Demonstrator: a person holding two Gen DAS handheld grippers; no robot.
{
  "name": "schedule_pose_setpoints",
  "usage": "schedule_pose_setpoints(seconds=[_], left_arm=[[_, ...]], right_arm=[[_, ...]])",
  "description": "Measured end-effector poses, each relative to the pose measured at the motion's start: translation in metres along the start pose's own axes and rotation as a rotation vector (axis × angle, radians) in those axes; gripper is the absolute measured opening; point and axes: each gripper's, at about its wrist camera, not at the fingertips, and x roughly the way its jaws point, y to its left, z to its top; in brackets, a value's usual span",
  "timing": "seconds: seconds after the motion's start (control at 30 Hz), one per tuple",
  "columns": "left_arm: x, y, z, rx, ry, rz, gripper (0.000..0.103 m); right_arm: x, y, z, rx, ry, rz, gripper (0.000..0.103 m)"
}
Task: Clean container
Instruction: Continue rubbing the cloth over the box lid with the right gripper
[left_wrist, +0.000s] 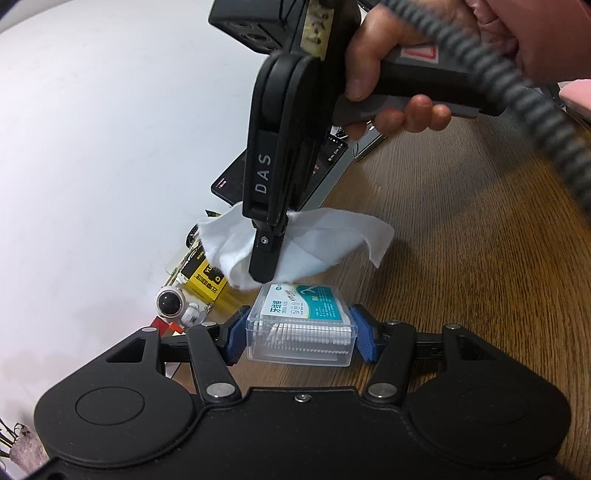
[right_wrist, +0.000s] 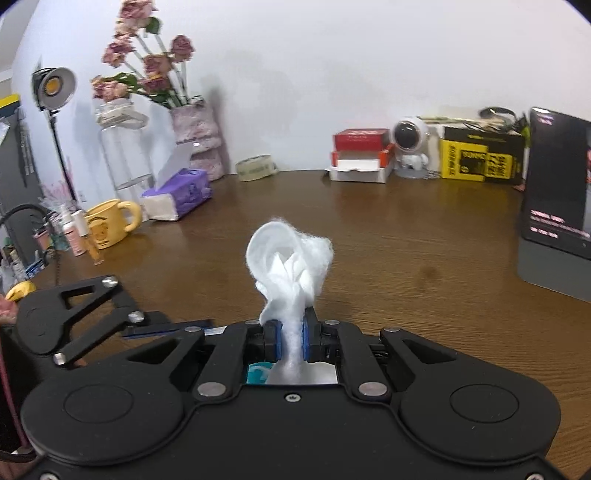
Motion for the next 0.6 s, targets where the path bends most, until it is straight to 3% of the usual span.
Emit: schedule_pose_setpoints(seconds=[0.27,0.47,0.6], left_arm=[[-0.003,0.009,-0.003,-0.001,-0.001,-0.002,0.057],[0.009,0.002,-0.002,-0.001,-0.001,-0.003,0.057],[0.009,0.004,0.004,-0.001,-0.001,-0.003,0.057]], right_arm=[[0.004,-0.008,-0.020,0.018,0.083,-0.008,0.010],[-0.006,-0.001,-0.008,0.013,0.006,0.024,0.010],[-0.005,0.005,-0.008,-0.010,0.022,0.028,0.010]])
